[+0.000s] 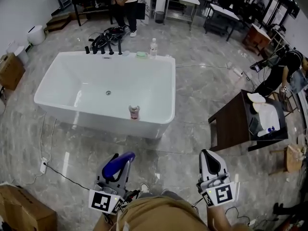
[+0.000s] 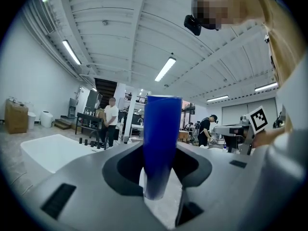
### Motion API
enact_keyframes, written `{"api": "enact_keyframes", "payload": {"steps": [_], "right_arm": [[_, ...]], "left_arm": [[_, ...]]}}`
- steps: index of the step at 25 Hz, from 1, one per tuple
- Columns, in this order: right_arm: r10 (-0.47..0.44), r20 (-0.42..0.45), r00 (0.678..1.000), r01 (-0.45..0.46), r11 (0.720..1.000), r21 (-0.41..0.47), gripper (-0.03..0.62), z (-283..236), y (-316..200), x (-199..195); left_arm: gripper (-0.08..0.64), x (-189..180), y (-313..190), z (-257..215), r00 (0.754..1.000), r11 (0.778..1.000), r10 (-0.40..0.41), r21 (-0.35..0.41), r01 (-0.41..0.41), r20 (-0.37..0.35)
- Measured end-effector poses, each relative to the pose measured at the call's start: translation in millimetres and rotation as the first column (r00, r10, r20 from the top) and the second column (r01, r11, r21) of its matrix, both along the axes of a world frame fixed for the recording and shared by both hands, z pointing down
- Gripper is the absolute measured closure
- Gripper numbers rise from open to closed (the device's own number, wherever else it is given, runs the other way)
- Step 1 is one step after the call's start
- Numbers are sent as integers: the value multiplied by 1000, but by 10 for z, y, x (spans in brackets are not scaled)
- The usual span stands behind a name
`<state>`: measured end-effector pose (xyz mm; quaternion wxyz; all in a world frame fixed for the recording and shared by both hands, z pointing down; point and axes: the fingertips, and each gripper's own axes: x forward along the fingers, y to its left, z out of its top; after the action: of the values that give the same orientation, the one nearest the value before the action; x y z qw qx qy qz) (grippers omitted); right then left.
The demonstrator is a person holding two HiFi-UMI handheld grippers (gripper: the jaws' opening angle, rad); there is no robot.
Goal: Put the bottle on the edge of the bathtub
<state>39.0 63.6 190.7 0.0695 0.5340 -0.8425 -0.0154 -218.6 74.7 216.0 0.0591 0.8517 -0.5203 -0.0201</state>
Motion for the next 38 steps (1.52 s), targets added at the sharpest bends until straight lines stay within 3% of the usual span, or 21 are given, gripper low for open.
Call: {"api": "enact_keyframes", "payload": {"steps": [7, 16, 23, 38], "right_arm": [[-17, 21, 1000, 17, 1000, 15, 588, -68, -166, 231], [-167, 49, 985, 164, 984, 63, 588, -250, -734, 344], [-248, 68, 966, 247, 969, 19, 588, -29, -936, 417], [-272, 11, 962, 272, 960, -68, 588, 505, -1295, 486]], "left_arm": [[402, 259, -133, -109, 1000, 1000, -12, 17, 12, 10], [402, 579, -327, -293, 992, 992, -120, 50, 118, 50], [402, 811, -497, -203, 983, 986, -167, 25, 165, 82], [402, 973, -1113, 346, 982, 985, -165, -23, 168, 93]]}}
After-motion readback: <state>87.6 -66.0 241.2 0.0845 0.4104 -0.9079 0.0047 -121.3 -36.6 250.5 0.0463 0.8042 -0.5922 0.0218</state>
